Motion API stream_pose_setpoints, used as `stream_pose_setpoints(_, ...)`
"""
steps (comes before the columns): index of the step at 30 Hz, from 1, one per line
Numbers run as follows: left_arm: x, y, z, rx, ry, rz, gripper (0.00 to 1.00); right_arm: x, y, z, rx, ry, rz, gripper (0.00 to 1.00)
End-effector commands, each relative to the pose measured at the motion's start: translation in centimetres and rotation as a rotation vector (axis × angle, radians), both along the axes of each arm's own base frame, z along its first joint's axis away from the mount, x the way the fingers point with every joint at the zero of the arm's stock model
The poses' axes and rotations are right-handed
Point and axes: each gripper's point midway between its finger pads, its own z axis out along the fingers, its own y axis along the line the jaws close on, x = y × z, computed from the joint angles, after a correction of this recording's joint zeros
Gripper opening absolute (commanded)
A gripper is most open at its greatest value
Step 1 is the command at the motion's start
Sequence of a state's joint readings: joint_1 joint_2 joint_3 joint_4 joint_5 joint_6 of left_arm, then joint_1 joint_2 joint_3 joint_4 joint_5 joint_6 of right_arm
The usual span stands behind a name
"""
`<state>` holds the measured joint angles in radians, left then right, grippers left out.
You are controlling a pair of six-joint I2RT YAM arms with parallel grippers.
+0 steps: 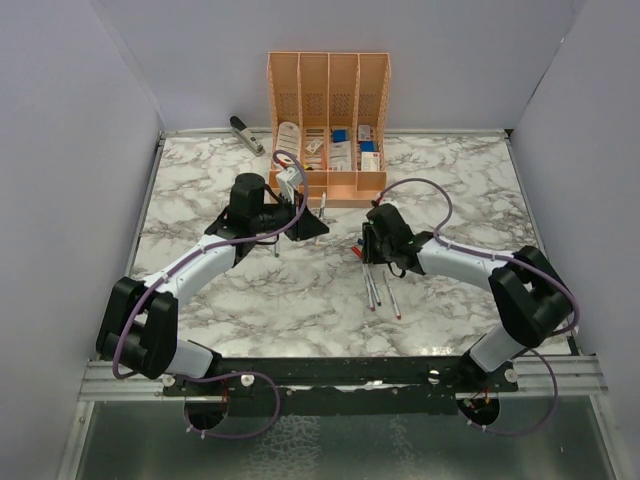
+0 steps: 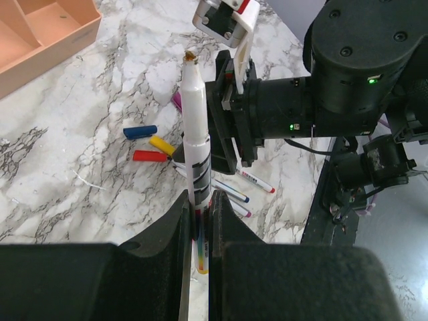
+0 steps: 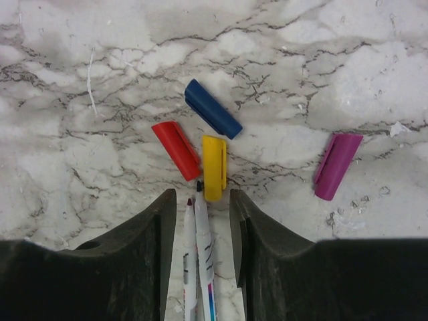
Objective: Insert the pens into the pen caps
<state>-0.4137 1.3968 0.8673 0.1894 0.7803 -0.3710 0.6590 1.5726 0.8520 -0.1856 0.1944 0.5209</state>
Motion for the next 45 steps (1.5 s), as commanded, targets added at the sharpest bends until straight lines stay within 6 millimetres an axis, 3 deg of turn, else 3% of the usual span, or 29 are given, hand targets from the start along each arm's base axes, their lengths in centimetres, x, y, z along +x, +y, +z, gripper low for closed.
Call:
stream_pose_setpoints(1,0.4,0.0,-0.1,0.009,-0.005,0.005,0.00,2.2,0.5,0.6,-0.003,-0.035,-0.048,0.37)
stream_pose_setpoints(13,0.4,-0.1,-0.3,0.007,0.002,0.000,0.00,4.0,0.7,0.3,-0.035,-0.046,-0.102,0.33)
stream_pose_setpoints(26,0.6,-0.2,-0.4,0.007,0.005,0.001,0.00,3.7,-0.7,-0.3,-0.091,-0.021,-0.165,0.28)
stream_pose_setpoints(45,0.6,-0.3,-0.3,0.003,-0.001,-0.004,0.00,3.1,0.0,-1.8,-0.094,0.035,-0.116,0.34)
